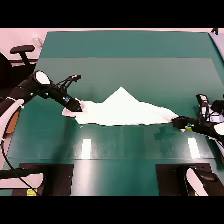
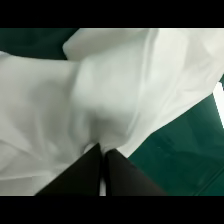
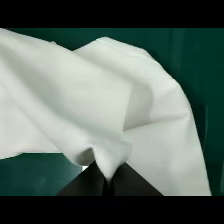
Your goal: Fold the shirts.
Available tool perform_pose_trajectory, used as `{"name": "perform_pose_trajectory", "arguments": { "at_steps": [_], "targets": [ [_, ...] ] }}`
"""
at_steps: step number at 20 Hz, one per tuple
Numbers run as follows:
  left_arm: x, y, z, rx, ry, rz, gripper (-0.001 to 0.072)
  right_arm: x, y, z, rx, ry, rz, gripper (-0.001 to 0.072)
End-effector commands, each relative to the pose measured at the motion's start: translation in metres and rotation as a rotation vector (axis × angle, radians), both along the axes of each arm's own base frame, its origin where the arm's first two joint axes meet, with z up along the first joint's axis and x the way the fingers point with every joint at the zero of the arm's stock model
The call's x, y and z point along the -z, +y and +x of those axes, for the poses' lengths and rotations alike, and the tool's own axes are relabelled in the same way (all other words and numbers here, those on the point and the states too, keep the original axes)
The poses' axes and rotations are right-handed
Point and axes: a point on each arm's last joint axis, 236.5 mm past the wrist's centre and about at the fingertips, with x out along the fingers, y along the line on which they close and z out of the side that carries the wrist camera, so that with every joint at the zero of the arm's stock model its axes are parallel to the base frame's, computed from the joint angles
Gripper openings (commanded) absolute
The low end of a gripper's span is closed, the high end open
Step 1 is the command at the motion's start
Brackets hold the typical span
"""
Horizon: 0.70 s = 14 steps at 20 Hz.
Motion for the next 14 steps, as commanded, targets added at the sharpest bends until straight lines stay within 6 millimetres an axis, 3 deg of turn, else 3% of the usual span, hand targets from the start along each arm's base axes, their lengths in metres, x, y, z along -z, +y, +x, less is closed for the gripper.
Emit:
{"name": "perform_pose_trajectory", "arguments": {
  "at_steps": [1,2,3,4,7,11,14],
  "targets": [
    [-0.014,-0.002,-0.003,0.015,-0.005,-0.008,0.0027,-0.022,-0.005,0.014,0.001,-0.051,-0.014,0.0025],
    [-0.018,-0.002,-0.003,0.014,-0.014,-0.010,0.0027,-0.026,-0.004,0.015,-0.002,-0.056,-0.013,0.0096],
    [-0.024,-0.002,-0.006,0.021,-0.016,-0.012,0.0027,-0.029,-0.003,0.015,-0.009,-0.055,-0.011,0.0399],
    [-0.032,-0.002,-0.006,0.014,-0.033,-0.015,0.0027,-0.032,-0.002,0.014,-0.013,-0.049,-0.003,0.0638],
    [-0.054,0.003,-0.003,0.005,-0.118,0.000,0.0027,-0.049,0.001,0.018,-0.020,-0.058,0.008,0.0652],
    [-0.053,0.012,-0.002,-0.006,-0.128,0.039,0.0027,-0.078,-0.005,0.034,-0.001,-0.127,-0.004,0.0652],
    [-0.052,0.012,-0.005,0.000,-0.117,0.041,0.0027,-0.085,-0.013,0.036,0.083,-0.097,0.052,0.0651]
  ]
}}
